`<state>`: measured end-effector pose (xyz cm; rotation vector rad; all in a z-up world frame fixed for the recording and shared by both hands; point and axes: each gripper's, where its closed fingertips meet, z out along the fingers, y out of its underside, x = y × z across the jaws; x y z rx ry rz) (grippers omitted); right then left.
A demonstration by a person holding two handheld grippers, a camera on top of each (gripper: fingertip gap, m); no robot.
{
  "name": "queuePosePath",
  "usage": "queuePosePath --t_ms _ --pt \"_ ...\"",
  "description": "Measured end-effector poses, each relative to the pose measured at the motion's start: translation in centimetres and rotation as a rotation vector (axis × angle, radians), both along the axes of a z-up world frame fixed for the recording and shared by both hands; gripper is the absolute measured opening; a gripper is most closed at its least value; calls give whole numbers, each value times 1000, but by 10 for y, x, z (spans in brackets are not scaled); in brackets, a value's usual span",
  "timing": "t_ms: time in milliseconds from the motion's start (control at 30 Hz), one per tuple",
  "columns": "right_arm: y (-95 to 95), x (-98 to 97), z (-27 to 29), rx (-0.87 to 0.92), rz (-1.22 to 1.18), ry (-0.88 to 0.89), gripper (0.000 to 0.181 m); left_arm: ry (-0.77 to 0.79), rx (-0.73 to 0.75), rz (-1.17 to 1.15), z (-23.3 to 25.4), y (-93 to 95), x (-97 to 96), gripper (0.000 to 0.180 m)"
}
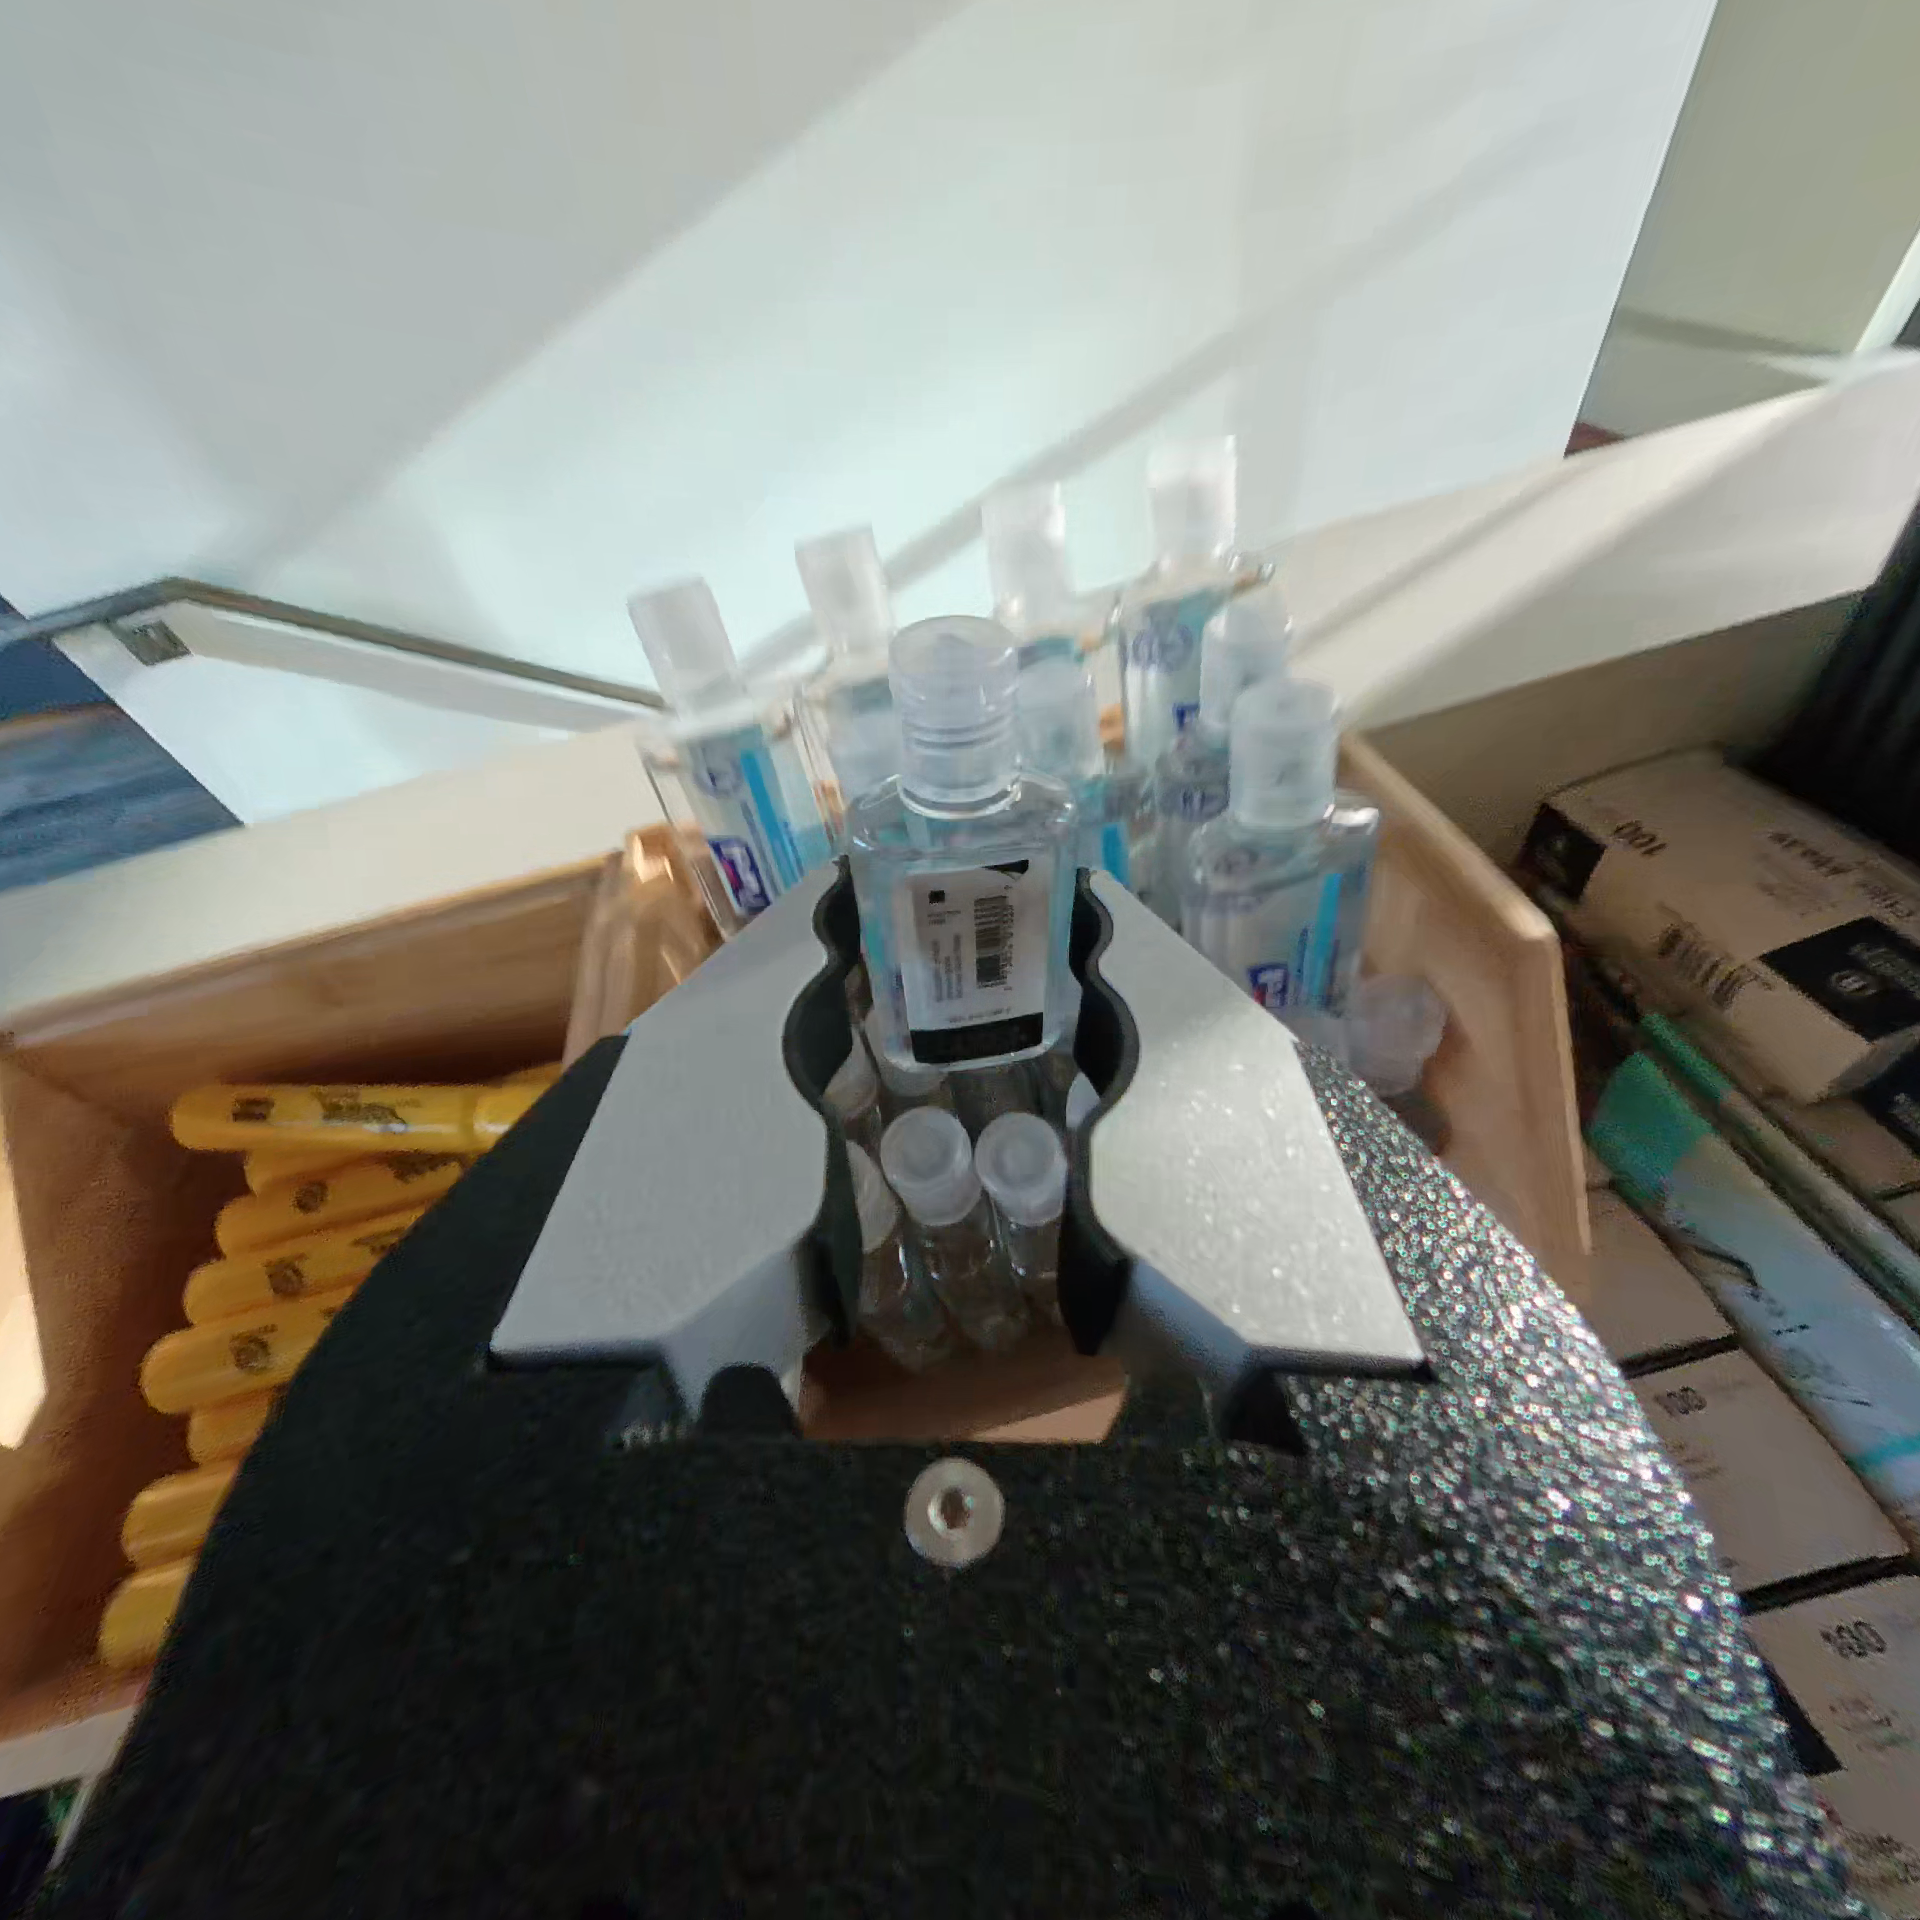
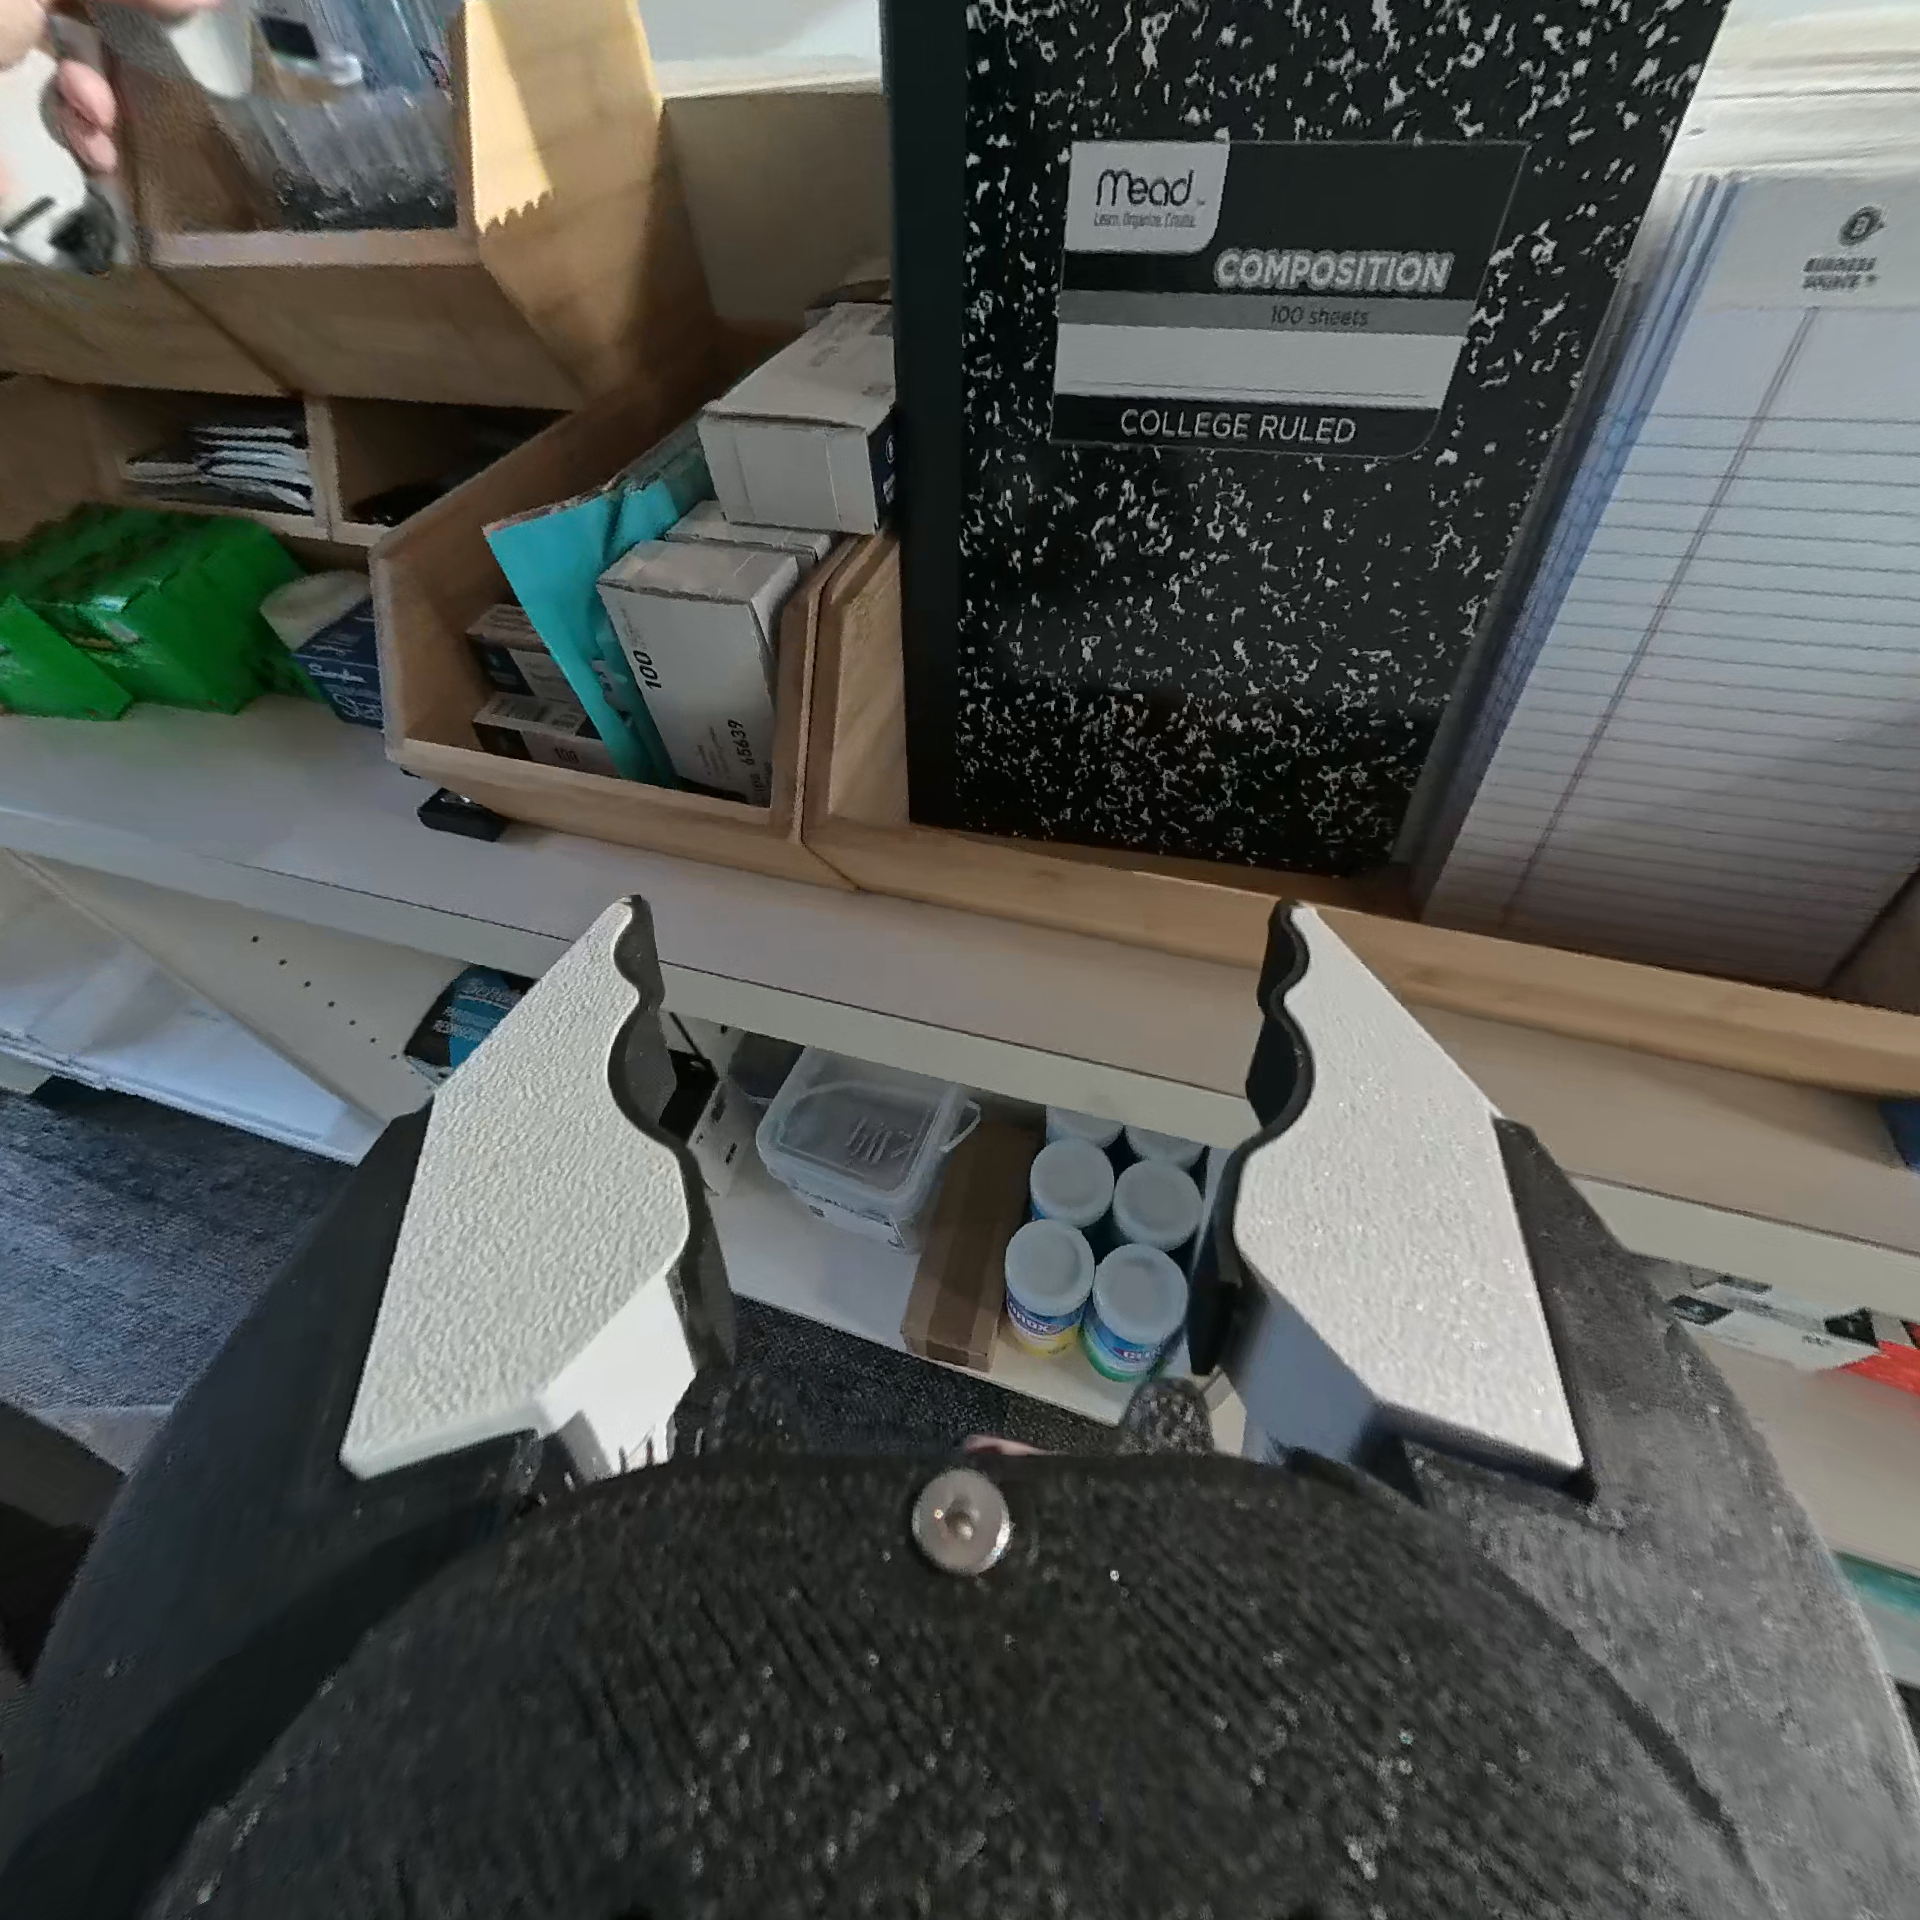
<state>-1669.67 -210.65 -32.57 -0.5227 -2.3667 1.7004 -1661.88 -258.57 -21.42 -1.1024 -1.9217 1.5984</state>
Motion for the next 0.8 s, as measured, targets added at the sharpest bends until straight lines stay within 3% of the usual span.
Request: queuePosePath --t_ms 33,200,300,500,567,700,800 --pt "-1 -1 4 -15 11 6 112 22 -17 -10 12 3 0 38" --pt "-7 2 18 -78 85 65 88 173 -34 -137 75 53 5 38" --pt "-17 13 46 -176 159 133 73 273 48 -376 102 136 1 38" --pt "-54 49 117 -364 314 304 74 366 355 -741 77 313 -9 38" --pt "-63 64 138 -411 364 367 56 412 460 -782 69 350 -14 38" --pt "-66 72 160 -492 353 409 54 401 583 -833 51 392 -18 38" --pt "-68 81 153 -477 417 403 41 387 672 -836 38 404 -15 38"
